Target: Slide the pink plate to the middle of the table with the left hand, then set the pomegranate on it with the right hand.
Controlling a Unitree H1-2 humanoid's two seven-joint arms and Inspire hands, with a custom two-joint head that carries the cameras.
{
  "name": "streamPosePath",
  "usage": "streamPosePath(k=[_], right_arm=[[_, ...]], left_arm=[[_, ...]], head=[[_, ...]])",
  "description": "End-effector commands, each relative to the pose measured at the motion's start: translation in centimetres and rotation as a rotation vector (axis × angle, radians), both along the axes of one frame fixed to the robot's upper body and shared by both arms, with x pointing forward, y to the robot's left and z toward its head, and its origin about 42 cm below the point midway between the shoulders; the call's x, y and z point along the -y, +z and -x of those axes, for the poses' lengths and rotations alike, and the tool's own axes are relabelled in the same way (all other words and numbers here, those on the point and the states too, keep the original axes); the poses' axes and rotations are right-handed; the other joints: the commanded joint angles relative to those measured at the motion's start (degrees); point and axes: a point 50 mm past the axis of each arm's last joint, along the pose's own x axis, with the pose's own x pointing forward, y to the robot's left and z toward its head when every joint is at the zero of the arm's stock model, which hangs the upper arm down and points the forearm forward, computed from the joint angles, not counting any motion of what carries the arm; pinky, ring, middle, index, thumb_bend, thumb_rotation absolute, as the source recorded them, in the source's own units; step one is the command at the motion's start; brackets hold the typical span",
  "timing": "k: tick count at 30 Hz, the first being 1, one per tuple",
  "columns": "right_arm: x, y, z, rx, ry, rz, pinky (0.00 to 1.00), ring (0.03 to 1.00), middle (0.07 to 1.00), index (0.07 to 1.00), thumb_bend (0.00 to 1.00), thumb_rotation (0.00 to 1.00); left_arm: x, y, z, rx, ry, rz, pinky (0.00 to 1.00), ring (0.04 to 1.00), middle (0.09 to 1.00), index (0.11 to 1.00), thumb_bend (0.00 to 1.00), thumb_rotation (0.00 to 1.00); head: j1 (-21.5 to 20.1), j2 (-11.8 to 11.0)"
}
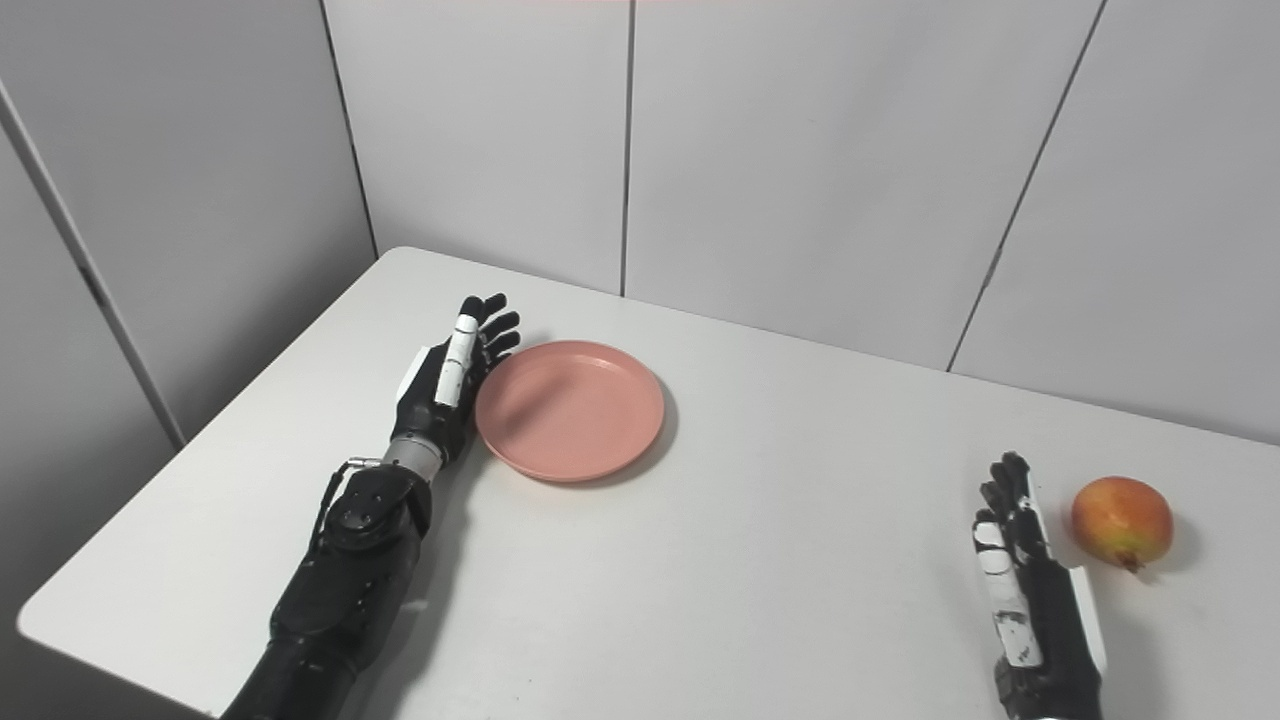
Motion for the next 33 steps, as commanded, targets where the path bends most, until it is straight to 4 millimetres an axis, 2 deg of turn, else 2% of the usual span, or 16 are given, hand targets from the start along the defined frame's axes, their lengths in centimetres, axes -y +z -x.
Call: streamPosePath(k=[1,9,17,25,33], right_arm=[[-0.3,0.6,-0.1,0.03,0.004,-0.006,1.0,1.0,1.0,1.0,0.55,0.88],[-0.4,0.6,-0.2,0.036,0.005,-0.001,1.0,1.0,1.0,1.0,0.55,0.88],[-0.5,0.7,-0.2,0.027,0.002,-0.01,1.0,1.0,1.0,1.0,0.58,0.87],[-0.5,0.7,-0.2,0.023,-0.005,-0.01,1.0,1.0,1.0,1.0,0.56,0.87],[-0.9,0.8,-0.3,0.023,-0.002,-0.017,1.0,1.0,1.0,1.0,0.56,0.86]], left_arm=[[1.2,2.7,-1.0,0.09,-0.039,0.013,0.89,0.898,0.893,0.89,0.78,1.0],[4.2,2.4,-0.7,0.066,-0.107,0.018,0.9,0.906,0.899,0.897,0.77,1.0],[5.9,1.7,-0.7,0.043,-0.164,-0.002,0.9,0.907,0.897,0.893,0.75,1.0],[7.8,1.5,-0.4,0.031,-0.235,-0.005,0.91,0.917,0.909,0.904,0.74,1.0],[8.8,1.2,-0.1,0.02,-0.278,-0.025,0.94,0.925,0.923,0.913,0.75,1.0]], head=[[0.1,0.1],[-0.3,0.4],[-0.6,0.8],[-1.2,1.3],[-3.9,2.5]])
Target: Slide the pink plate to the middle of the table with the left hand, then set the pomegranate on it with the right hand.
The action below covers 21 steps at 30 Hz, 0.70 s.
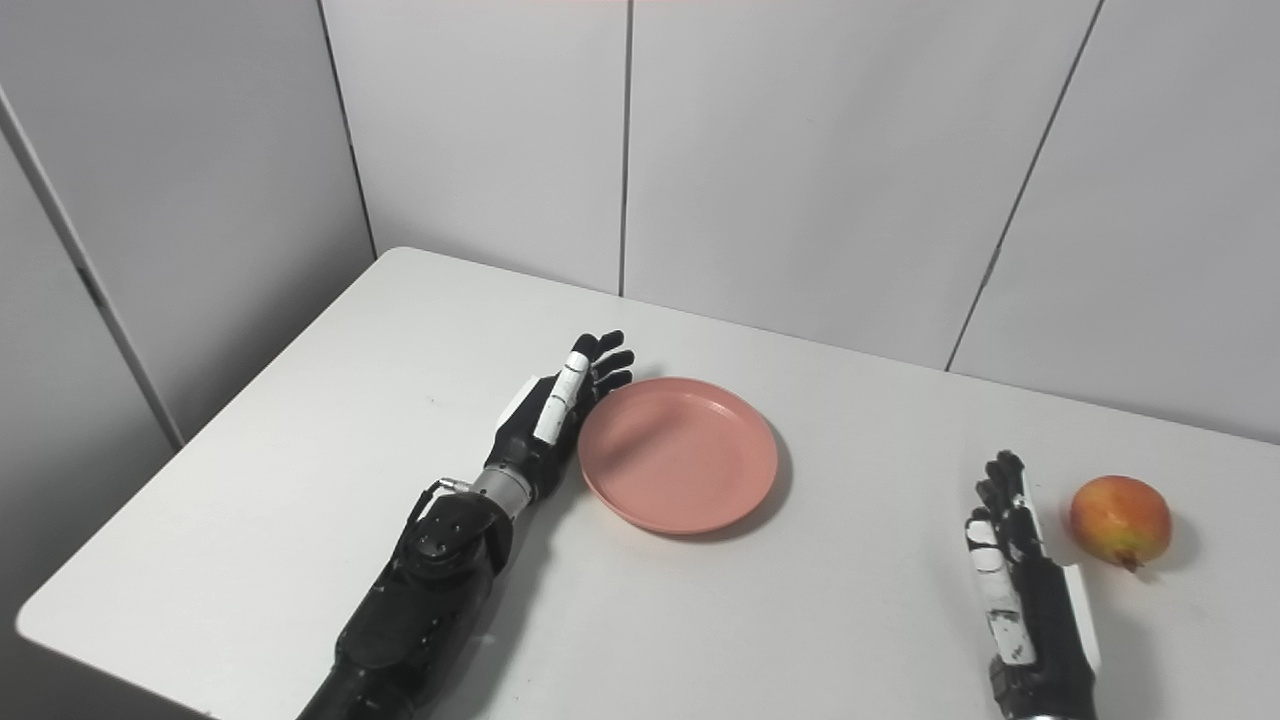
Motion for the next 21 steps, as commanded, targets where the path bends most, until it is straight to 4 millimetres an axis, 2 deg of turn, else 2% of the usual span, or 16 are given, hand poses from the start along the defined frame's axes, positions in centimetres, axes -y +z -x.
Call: streamPosePath(k=[1,5,8,9,10,11,12,13,16,21], right_arm=[[-0.5,0.8,-0.3,0.019,0.0,-0.025,1.0,1.0,1.0,1.0,0.57,0.84],[-1.0,0.8,-0.4,0.014,-0.009,-0.032,1.0,0.999,1.0,1.0,0.58,0.83],[-1.8,0.9,-0.6,0.005,-0.013,-0.034,1.0,1.0,1.0,1.0,0.61,0.84],[-1.9,0.9,-0.5,0.004,-0.016,-0.034,1.0,1.0,1.0,1.0,0.61,0.84],[-2.1,1.0,-0.4,0.003,-0.02,-0.034,1.0,1.0,1.0,1.0,0.62,0.84],[-2.3,1.1,-0.4,-0.002,-0.028,-0.038,1.0,0.997,1.0,1.0,0.63,0.82],[-2.6,1.1,-0.3,-0.01,-0.038,-0.043,1.0,0.997,1.0,1.0,0.63,0.82],[-3.3,1.3,-0.4,-0.017,-0.045,-0.023,1.0,0.985,0.991,0.991,0.66,0.81],[-4.7,1.6,-0.7,-0.027,-0.041,0.047,1.0,1.0,1.0,1.0,0.68,0.94],[-5.2,1.8,-0.8,-0.033,-0.042,0.103,1.0,1.0,1.0,1.0,0.7,1.0]], left_arm=[[1.1,1.6,-0.5,0.054,-0.048,-0.008,0.92,0.923,0.924,0.915,0.75,1.0],[1.9,1.7,0.0,0.068,-0.073,-0.032,0.9,0.912,0.921,0.917,0.74,1.0],[2.3,1.7,0.4,0.077,-0.091,-0.047,0.91,0.919,0.928,0.925,0.74,1.0],[2.3,1.7,0.5,0.079,-0.095,-0.049,0.91,0.921,0.929,0.926,0.73,1.0],[2.3,1.8,0.6,0.081,-0.097,-0.049,0.91,0.923,0.93,0.928,0.72,1.0],[2.4,1.8,0.7,0.081,-0.101,-0.049,0.91,0.927,0.932,0.93,0.71,1.0],[2.3,1.8,0.9,0.079,-0.108,-0.05,0.91,0.927,0.932,0.93,0.71,1.0],[2.0,2.0,1.0,0.071,-0.122,-0.038,0.92,0.935,0.938,0.935,0.71,1.0],[1.5,2.0,1.4,0.055,-0.148,-0.006,0.92,0.934,0.939,0.932,0.72,1.0],[1.8,2.0,1.9,0.04,-0.197,0.012,0.94,0.945,0.945,0.935,0.72,1.0]], head=[[-0.2,0.1],[-3.0,0.8],[-7.2,1.7],[-7.2,1.7],[-9.6,2.1],[-9.6,2.1],[-11.9,2.5],[-18.1,4.0],[-20.7,4.8],[-22.3,5.3]])
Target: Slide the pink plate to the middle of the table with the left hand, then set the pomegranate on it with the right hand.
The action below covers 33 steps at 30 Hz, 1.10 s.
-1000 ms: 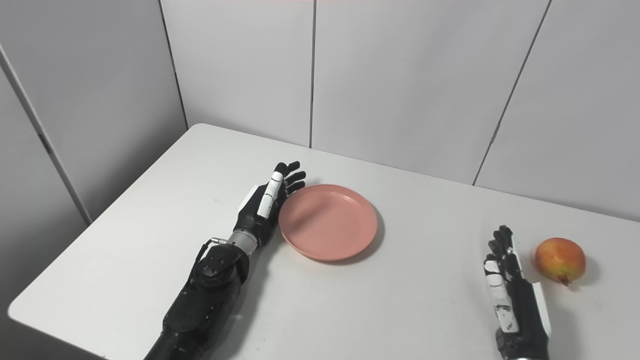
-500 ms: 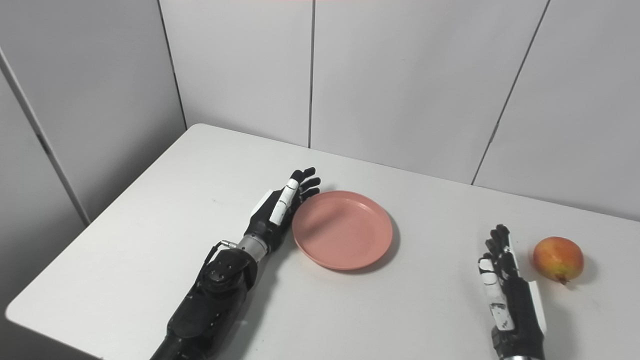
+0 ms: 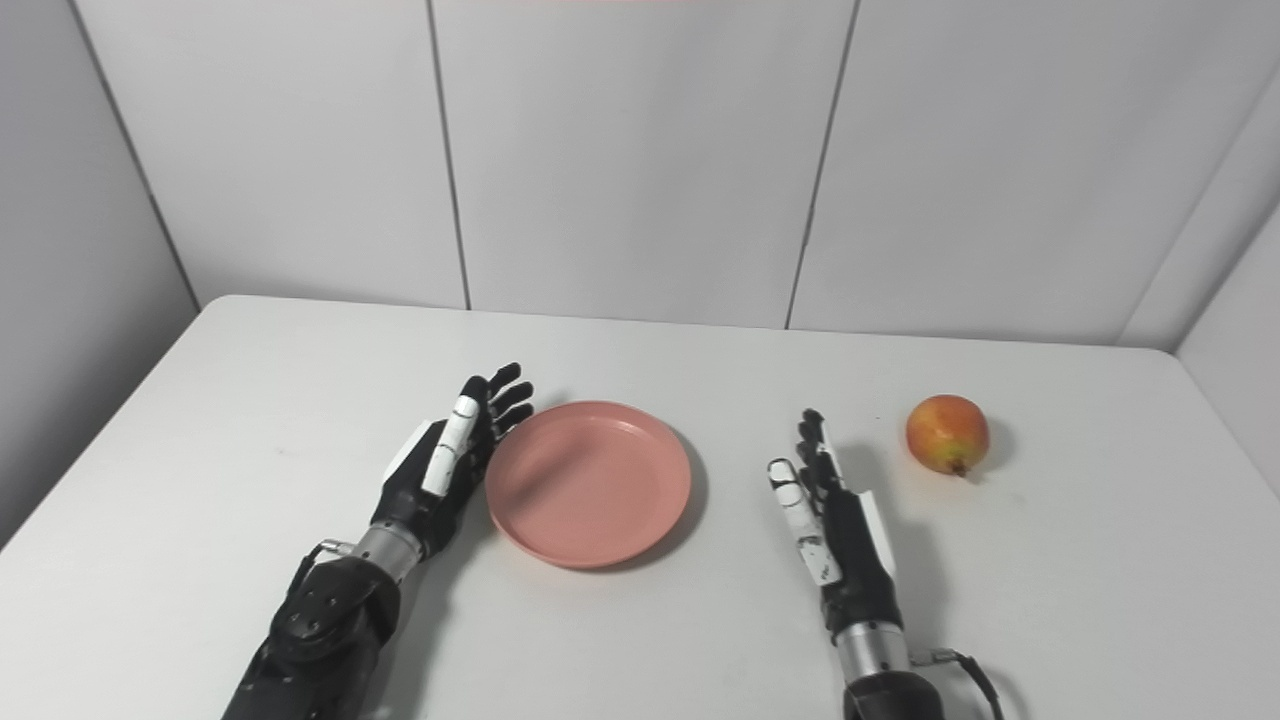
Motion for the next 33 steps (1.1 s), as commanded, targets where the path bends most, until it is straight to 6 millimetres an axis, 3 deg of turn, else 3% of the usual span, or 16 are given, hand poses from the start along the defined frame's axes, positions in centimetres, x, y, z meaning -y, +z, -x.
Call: streamPosePath(k=[1,14,24,33], right_arm=[[-0.6,2.4,-1.1,0.073,0.005,0.0,1.0,1.0,1.0,1.0,0.71,1.0],[-1.3,3.1,-1.1,0.057,0.027,-0.032,1.0,1.0,1.0,1.0,0.71,0.99],[-1.1,3.0,-1.1,0.065,0.031,-0.034,1.0,1.0,1.0,1.0,0.72,0.99],[-0.9,3.0,-1.0,0.064,0.034,-0.025,1.0,1.0,1.0,1.0,0.72,1.0]], left_arm=[[0.3,1.8,-0.5,0.053,-0.037,0.007,0.93,0.947,0.949,0.938,0.72,1.0],[1.6,1.7,0.8,0.058,-0.052,0.067,0.94,0.959,0.964,0.965,0.7,1.0],[3.7,1.0,2.2,0.072,-0.026,0.085,0.92,0.932,0.935,0.929,0.73,0.98],[5.2,1.4,3.5,0.085,-0.068,0.113,0.93,0.955,0.963,0.961,0.67,1.0]], head=[[-0.7,0.2],[-3.1,0.9],[-3.0,1.2],[-2.7,1.3]])
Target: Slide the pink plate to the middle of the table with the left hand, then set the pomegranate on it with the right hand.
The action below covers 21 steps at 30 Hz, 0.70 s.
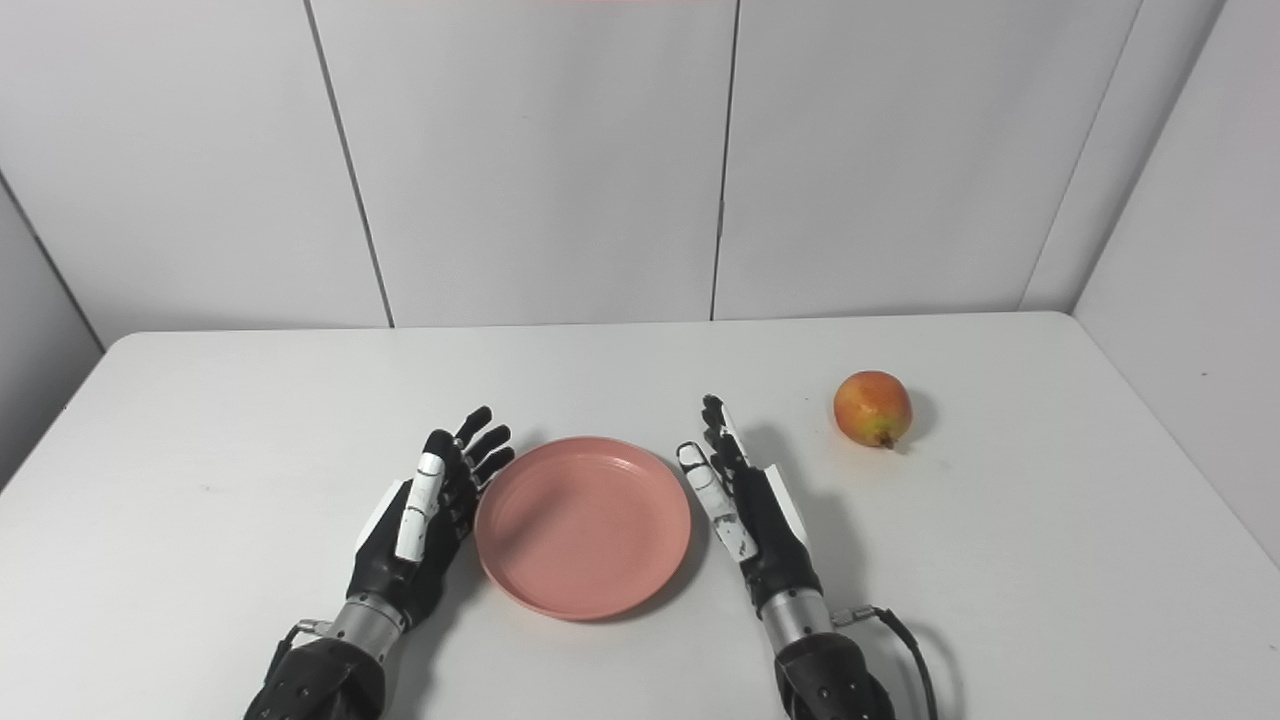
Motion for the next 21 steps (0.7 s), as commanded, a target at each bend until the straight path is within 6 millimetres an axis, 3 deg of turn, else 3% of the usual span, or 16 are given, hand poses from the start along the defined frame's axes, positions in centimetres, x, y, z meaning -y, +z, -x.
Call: streamPosePath(k=[1,21], right_arm=[[-0.2,2.0,-0.8,0.066,0.016,-0.007,1.0,1.0,1.0,1.0,0.72,1.0],[0.0,2.0,-0.6,0.066,0.021,-0.01,1.0,1.0,1.0,1.0,0.72,0.99]], left_arm=[[1.2,1.9,-0.3,0.085,-0.03,0.03,0.94,0.959,0.966,0.963,0.67,1.0],[2.0,1.7,0.3,0.106,-0.024,0.031,0.97,0.989,0.998,0.999,0.67,1.0]], head=[[0.1,-0.1],[0.4,0.1]])
